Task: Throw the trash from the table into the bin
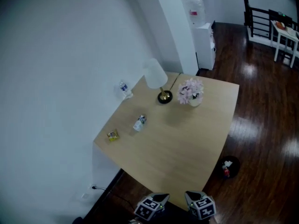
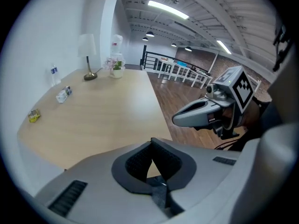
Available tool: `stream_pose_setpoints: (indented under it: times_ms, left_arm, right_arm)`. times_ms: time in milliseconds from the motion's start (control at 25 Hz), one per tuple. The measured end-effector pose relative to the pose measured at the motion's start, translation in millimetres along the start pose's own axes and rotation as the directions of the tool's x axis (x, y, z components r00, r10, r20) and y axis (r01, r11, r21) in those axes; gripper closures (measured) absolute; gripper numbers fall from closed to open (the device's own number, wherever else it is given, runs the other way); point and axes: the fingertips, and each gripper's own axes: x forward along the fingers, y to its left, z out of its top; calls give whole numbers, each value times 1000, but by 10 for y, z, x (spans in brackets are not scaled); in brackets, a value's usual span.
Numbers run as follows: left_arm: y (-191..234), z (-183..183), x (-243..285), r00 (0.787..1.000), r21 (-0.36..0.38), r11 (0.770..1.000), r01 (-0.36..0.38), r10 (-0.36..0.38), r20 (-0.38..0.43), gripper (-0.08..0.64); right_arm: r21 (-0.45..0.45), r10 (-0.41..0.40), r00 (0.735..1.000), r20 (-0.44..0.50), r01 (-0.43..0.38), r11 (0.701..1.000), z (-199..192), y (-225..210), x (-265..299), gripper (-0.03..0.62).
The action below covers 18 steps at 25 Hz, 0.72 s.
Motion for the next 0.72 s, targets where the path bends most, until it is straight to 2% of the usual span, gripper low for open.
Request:
stream_pose_setpoints:
  times_ms: [120, 240, 360, 480, 560, 720]
  left_arm:
    - [245, 3, -72, 1000, -22, 999, -31, 31, 3, 560]
    - [498, 96, -35, 1000, -34, 999, -2, 3, 19, 560]
    - [790, 188, 43, 998, -7, 998, 56, -56, 36, 560]
    - [1180, 216, 63, 994, 29, 995, 100, -101, 38, 560]
    - [1516, 268, 61, 992, 47, 993, 111, -114, 50, 560]
    - [2190, 340, 141, 990, 73, 989, 125, -129, 52, 560]
  right_arm:
    - [7, 7, 1000, 11, -7, 1000, 70, 37, 57, 584]
    - [15, -28, 1000, -6, 28, 999, 155, 5, 168, 584]
    - [20, -104, 995, -5, 104, 994, 332, -73, 387, 584]
    - [72, -174, 985, 1, 174, 982, 531, -20, 684, 584]
    - [101, -194, 981, -6, 193, 976, 650, 95, 919, 584]
    - [100, -224, 973, -47, 228, 969, 719, 250, 1403, 584]
